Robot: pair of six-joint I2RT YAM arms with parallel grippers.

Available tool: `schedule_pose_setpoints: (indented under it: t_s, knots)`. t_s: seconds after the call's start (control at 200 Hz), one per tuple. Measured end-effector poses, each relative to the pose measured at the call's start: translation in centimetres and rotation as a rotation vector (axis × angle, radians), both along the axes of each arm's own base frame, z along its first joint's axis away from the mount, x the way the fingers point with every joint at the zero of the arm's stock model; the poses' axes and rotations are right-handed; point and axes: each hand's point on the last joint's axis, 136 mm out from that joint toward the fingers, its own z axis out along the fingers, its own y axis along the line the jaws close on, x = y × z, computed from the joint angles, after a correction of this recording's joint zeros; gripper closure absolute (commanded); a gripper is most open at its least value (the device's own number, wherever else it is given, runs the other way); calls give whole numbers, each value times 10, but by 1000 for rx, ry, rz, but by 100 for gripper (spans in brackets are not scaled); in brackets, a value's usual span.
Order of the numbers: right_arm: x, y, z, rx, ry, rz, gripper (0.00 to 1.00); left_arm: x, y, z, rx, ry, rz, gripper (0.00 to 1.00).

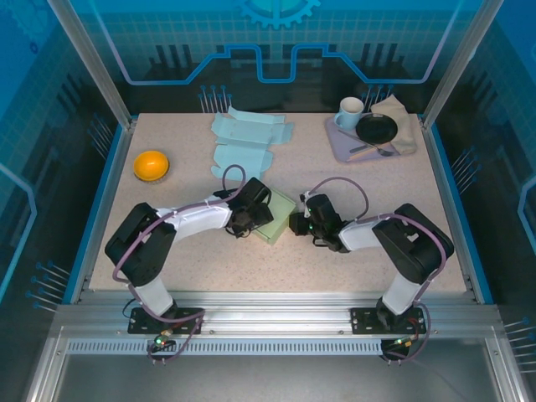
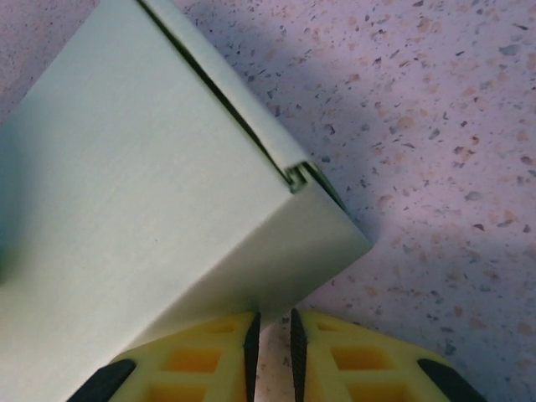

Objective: Fold the paper box

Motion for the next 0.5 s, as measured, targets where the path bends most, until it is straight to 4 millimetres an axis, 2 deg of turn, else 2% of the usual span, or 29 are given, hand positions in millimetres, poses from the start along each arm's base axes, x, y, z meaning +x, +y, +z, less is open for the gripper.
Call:
schedule_pose_setpoints:
  t_s: [0.32, 0.5]
  knots:
    - [9, 3, 0, 84, 104, -12, 78, 11, -11, -2, -23, 24, -64, 29]
    - [12, 2, 1, 153, 167, -48, 78, 14, -15, -1, -35, 26, -52, 26]
